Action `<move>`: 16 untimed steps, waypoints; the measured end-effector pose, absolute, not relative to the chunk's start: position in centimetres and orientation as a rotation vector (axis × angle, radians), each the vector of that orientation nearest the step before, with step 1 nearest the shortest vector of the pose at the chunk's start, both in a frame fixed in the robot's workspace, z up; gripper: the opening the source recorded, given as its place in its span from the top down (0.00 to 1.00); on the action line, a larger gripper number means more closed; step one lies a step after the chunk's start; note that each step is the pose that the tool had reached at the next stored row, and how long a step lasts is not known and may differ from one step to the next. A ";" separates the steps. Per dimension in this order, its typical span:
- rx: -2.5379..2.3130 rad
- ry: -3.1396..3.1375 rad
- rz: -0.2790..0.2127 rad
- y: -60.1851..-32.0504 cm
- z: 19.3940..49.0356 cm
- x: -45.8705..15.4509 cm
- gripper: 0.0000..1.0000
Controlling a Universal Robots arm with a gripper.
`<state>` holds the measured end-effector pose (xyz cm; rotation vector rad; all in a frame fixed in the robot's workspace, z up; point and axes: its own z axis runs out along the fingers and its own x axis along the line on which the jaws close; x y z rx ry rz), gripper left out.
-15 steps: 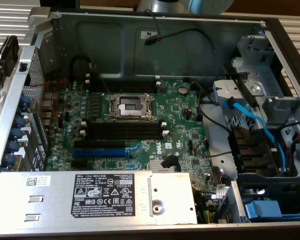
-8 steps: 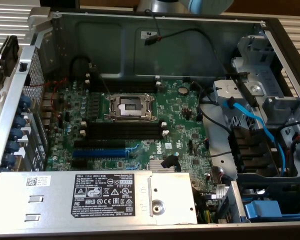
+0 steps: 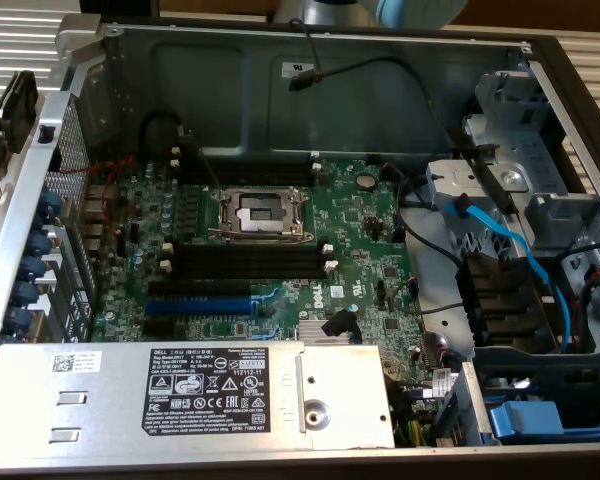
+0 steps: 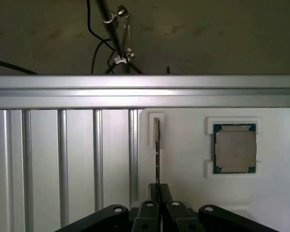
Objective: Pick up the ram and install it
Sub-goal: 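Pick up the ram and move it above insertion slot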
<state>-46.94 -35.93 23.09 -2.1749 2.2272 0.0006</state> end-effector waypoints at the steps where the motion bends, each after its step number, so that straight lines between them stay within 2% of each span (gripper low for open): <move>1: -2.176 2.228 -0.001 -35.9 23.2 -46.9 0.88; 16: -2.176 2.229 -0.002 -35.9 23.5 -46.9 0.88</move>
